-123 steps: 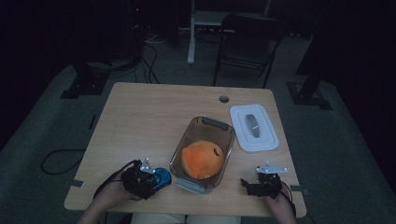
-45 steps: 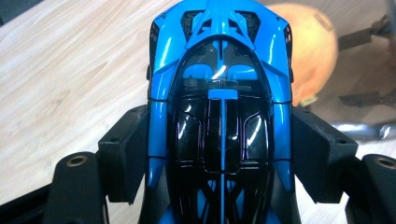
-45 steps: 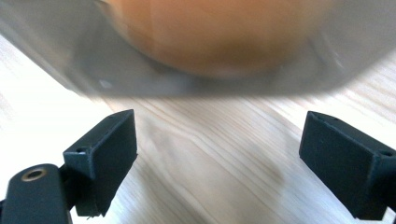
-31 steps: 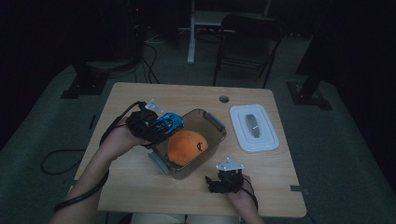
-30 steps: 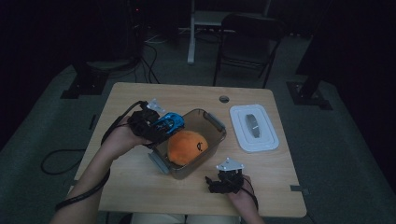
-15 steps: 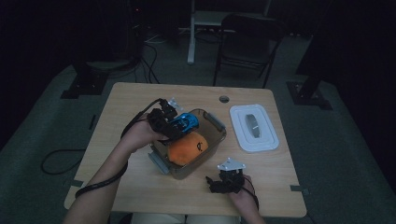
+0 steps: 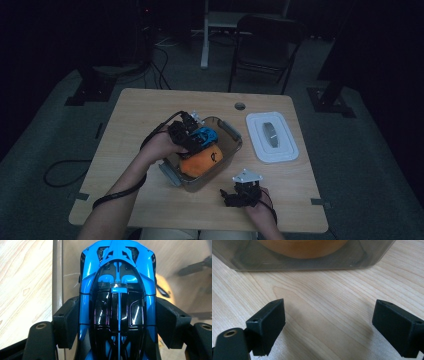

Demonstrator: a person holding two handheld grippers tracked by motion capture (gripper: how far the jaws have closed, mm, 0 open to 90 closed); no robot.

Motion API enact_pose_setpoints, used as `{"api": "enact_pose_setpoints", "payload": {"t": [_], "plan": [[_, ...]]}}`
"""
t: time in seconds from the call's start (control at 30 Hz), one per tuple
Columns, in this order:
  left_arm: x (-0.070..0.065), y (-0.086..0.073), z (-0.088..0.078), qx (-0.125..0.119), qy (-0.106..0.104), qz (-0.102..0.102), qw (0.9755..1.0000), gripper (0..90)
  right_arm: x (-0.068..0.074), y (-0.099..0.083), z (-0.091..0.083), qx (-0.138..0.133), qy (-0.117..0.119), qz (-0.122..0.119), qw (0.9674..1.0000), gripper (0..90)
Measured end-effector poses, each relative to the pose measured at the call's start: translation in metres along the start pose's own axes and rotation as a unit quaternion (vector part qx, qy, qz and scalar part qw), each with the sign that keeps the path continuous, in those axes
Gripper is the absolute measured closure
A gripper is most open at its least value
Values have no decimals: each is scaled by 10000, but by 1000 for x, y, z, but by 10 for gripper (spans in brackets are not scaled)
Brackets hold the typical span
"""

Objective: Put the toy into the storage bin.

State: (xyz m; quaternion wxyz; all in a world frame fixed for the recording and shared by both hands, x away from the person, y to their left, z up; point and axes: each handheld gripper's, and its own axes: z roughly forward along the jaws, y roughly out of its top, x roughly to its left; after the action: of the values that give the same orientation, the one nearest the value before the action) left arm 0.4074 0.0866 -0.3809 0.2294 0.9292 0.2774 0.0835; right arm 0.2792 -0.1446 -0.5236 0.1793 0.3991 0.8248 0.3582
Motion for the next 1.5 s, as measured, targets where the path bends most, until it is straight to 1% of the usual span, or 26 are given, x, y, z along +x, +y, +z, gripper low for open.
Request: {"api": "enact_pose_setpoints", "payload": {"t": [0.03, 0.07, 0.1, 0.37, 0.43, 0.5, 0.57, 0.67, 0.7, 0.77, 0.83, 0.93, 0.97, 1.0, 1.07, 1.1, 1.13, 1.2, 1.27, 1.3, 1.33, 1.37, 1.43, 1.47, 1.5], "plan": [[1, 0, 1, 6, 2, -7, 10000, 286, 0, 0, 0, -2, 8, 4, 10000, 110], [2, -1, 3, -13, -2, -62, 10000, 287, 0, 0, 0, 1, 11, 4, 10000, 110], [2, -2, 4, 10, -11, -40, 10000, 286, 0, 0, 0, -8, 15, 13, 10000, 110], [2, -3, 5, 38, -17, -61, 10000, 282, 0, 0, 0, 10, 30, 7, 10000, 110], [2, -4, 3, -13, -8, -96, 10000, 272, 0, 0, 0, 21, 26, 1, 10000, 110], [4, -4, -5, -278, -74, -255, 9993, 263, 0, 0, 0, 7, 42, 5, 10000, 110], [5, -4, -14, -381, 2, -304, 9988, 263, 0, 0, 0, 12, 36, 8, 10000, 110], [6, -5, -24, -393, 72, -263, 9989, 263, 0, 0, 0, 15, 45, 4, 10000, 110], [7, -6, -27, -404, 43, -242, 9989, 263, 0, 0, 0, 14, 45, 2, 10000, 110], [7, -8, -31, -433, 48, -244, 9988, 263, 1, 0, 1, 24, 55, 8, 10000, 110], [8, -11, -34, -483, 46, -277, 9984, 263, 1, 0, 1, 27, 47, 3, 10000, 110], [10, -16, -36, -475, 84, -288, 9984, 263, 2, 0, 1, 38, 49, 4, 10000, 110], [11, -18, -37, -484, 47, -265, 9985, 263, 1, 0, 2, 42, 53, 1, 10000, 110], [12, -20, -39, -520, 75, -279, 9982, 263, 1, 0, 2, 50, 57, -7, 10000, 110], [13, -21, -40, -521, 55, -278, 9982, 262, 1, 0, 2, 48, 52, -14, 10000, 110], [17, -27, -42, -593, -43, -293, 9978, 262, 1, 0, 2, 46, 55, -10, 10000, 110], [19, -29, -43, -604, -76, -282, 9977, 208, 1, 0, 2, 50, 52, -6, 10000, 110], [21, -34, -45, -621, -93, -173, 9979, 207, 1, 0, 2, 54, 52, -2, 10000, 111], [27, -40, -45, -668, -120, -274, 9973, 190, 1, 0, 2, 61, 53, 0, 10000, 110], [28, -43, -45, -691, -75, -315, 9971, 190, 1, 0, 2, 62, 46, -4, 10000, 110], [32, -47, -46, -667, 18, -363, 9971, 164, 1, 0, 2, 63, 47, -4, 10000, 110], [34, -50, -46, -667, 20, -414, 9969, 132, 1, 0, 2, 65, 48, -9, 10000, 110], [39, -57, -46, -738, 51, -509, 9960, 131, 1, 0, 2, 67, 48, -1, 10000, 110], [43, -62, -46, -731, 62, -575, 9956, 125, 1, 0, 2, 70, 51, 0, 10000, 110], [45, -65, -46, -761, 70, -629, 9951, 98, 1, 0, 3, 72, 46, 2, 10000, 110]]}}
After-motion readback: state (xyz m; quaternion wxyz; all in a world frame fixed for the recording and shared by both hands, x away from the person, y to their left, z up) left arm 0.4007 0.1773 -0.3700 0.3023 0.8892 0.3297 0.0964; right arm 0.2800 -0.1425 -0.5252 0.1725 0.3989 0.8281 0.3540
